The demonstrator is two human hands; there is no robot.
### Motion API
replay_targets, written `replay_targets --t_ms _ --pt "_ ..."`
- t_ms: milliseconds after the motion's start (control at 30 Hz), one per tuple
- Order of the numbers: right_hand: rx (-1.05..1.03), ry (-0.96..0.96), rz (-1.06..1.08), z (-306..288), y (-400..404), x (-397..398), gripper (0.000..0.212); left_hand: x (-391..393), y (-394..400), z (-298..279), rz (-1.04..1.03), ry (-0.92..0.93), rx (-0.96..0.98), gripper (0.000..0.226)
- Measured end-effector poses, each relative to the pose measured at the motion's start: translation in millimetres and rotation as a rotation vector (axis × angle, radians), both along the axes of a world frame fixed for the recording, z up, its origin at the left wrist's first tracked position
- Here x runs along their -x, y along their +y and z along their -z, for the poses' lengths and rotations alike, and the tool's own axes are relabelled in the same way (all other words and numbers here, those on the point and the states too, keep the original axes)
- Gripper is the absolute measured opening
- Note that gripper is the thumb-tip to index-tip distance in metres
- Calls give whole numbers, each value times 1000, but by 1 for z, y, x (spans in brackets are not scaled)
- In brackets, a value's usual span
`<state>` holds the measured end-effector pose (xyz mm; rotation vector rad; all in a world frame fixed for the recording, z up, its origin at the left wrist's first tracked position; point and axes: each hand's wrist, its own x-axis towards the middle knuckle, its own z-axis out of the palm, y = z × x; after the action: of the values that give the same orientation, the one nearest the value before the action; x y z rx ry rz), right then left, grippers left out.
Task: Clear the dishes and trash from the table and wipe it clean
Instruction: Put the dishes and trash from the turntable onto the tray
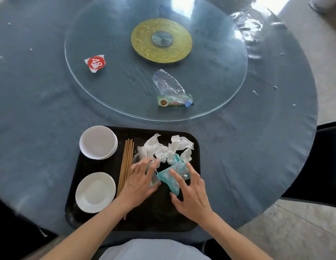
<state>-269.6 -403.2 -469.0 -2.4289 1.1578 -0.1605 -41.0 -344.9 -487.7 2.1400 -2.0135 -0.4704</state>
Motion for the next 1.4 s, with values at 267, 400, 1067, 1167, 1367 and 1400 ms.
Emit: replay_targets --t_ms 267,400,1067,1167,1367,1400 --pt "45 145 92 12 0 3 90 12 1 14 -54 -117 -72 119" --pt "34 139 136 19 -10 -2 91 11 -10 16 -73 -132 -54 121" --pt "150 -62 271 -23 -167 -49 81 -58 -151 -28 -126 -84 208 107" --pt "44 -127 366 -28 -214 -66 72 -81 -207 -44 -165 -8 251 97" --pt "-358 -247 545 -12 -271 -87 58 -113 -312 -59 -397 467 109 88" --pt "-409 -273 569 -8 -276 -90 58 -117 -325 -58 -469 579 56 90"
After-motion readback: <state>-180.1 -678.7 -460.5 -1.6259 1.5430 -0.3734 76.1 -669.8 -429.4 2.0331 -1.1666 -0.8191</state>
